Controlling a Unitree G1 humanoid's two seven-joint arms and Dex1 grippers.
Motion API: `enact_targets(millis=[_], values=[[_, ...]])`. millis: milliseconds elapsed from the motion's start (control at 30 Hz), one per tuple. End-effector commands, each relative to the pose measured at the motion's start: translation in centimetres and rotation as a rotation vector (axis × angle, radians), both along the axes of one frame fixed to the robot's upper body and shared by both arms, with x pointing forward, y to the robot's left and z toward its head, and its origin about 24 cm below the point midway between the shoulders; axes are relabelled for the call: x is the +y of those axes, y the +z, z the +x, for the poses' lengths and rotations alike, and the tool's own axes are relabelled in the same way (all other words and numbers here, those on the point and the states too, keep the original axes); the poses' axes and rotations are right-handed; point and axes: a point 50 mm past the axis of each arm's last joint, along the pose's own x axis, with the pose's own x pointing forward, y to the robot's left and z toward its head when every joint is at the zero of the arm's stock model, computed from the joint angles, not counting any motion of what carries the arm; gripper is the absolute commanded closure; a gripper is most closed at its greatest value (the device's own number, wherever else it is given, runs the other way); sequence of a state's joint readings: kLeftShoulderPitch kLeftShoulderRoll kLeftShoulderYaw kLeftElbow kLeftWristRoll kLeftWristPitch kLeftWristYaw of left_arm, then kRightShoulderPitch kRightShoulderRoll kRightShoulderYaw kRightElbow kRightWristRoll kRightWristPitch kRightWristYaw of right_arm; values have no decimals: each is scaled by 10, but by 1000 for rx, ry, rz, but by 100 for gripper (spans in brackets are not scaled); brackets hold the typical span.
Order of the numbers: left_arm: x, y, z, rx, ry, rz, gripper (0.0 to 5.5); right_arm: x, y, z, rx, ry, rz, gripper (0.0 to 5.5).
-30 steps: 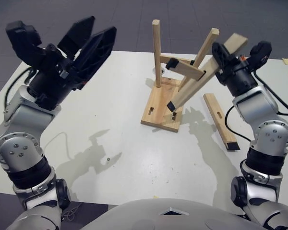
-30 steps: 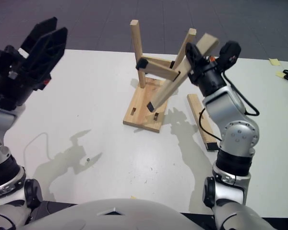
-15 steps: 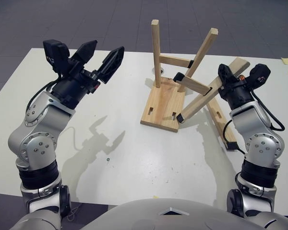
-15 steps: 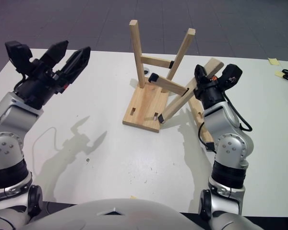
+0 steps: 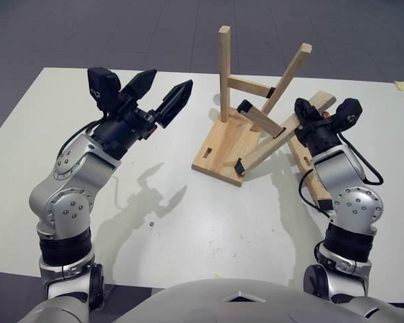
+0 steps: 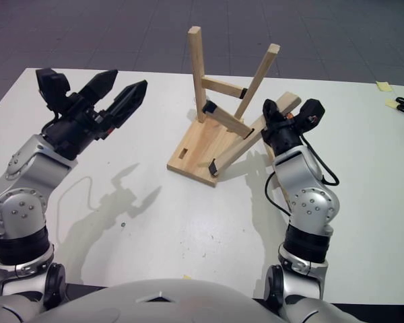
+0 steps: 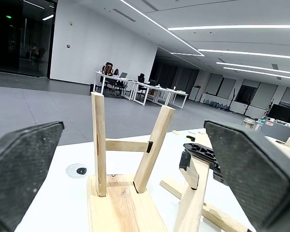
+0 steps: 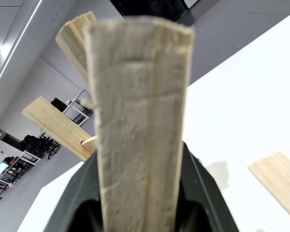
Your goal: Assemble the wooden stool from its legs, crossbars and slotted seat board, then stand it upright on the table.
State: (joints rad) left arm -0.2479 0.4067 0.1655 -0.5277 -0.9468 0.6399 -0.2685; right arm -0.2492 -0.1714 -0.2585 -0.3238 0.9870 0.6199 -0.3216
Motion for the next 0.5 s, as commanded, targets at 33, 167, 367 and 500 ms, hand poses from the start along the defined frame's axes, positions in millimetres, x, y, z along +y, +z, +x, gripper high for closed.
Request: enact_targets(millis=[33, 167, 367, 500], values=[[1, -1, 0, 4, 7, 18, 10, -17, -15, 1, 67, -72, -231, 447], [-1, -3, 0, 9, 4, 26, 10, -18, -8, 4, 19, -86, -269, 446], [-3, -5, 0, 10, 6, 23, 10, -16, 1, 8, -58, -50, -274, 446], [-6, -6, 1, 14, -2, 22, 10, -13, 10, 14, -129, 0, -247, 446]])
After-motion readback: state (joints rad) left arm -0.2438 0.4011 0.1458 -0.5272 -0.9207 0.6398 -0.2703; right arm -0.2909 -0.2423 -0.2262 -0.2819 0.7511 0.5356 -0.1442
